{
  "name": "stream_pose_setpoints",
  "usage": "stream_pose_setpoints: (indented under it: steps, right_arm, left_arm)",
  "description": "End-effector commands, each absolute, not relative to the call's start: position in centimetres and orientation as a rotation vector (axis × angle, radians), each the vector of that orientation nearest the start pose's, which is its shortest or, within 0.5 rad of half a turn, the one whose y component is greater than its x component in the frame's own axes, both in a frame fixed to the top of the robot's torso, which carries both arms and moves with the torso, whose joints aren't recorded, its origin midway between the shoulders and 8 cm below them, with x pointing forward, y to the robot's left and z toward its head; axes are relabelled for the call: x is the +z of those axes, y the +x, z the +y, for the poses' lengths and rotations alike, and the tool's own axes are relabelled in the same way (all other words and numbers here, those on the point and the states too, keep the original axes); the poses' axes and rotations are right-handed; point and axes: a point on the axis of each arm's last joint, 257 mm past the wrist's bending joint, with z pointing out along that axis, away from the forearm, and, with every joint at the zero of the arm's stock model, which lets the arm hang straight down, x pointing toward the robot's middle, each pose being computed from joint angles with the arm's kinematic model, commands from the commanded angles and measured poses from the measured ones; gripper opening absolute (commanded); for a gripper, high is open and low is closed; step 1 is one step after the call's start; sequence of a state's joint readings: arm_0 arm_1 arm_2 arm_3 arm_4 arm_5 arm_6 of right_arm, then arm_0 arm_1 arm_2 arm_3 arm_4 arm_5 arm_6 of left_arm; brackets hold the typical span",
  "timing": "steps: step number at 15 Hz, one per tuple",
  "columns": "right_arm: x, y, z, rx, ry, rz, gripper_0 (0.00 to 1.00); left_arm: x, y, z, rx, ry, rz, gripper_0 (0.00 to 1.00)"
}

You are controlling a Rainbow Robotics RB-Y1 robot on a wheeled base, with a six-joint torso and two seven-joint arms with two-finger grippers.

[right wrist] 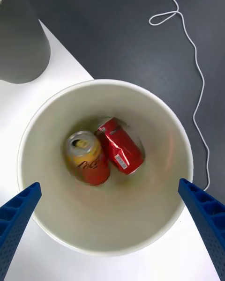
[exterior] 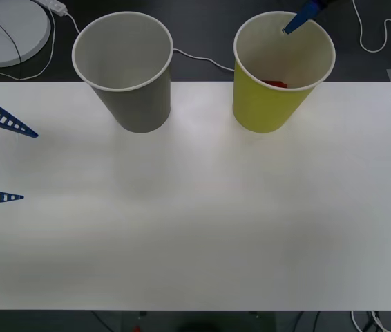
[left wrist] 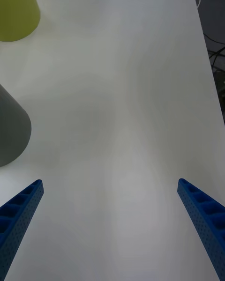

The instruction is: Put the can into the green bin and the plastic bottle into the gray bin

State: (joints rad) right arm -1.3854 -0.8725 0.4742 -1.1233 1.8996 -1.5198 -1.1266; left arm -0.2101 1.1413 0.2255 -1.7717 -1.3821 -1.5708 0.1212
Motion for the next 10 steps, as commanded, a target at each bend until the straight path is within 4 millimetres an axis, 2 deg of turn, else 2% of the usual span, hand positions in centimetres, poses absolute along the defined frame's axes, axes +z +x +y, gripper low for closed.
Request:
stream_pose_setpoints:
  steps: [1,6,10]
  right_arm:
    - [5.8,57.8,-20.6,0.080,-1.114,2.201,1.00]
    - [6.7,54.9,-21.0,0.200,-1.191,2.153,1.00]
    - [6.1,52.7,-21.7,0.197,-1.261,2.053,1.00]
  left_arm:
    - [-10.4,37.8,30.7,-0.200,1.881,1.546,1.00]
    - [-10.4,37.8,30.7,-0.200,1.881,1.546,1.00]
    - [-10.4,37.8,30.7,-0.200,1.881,1.546,1.00]
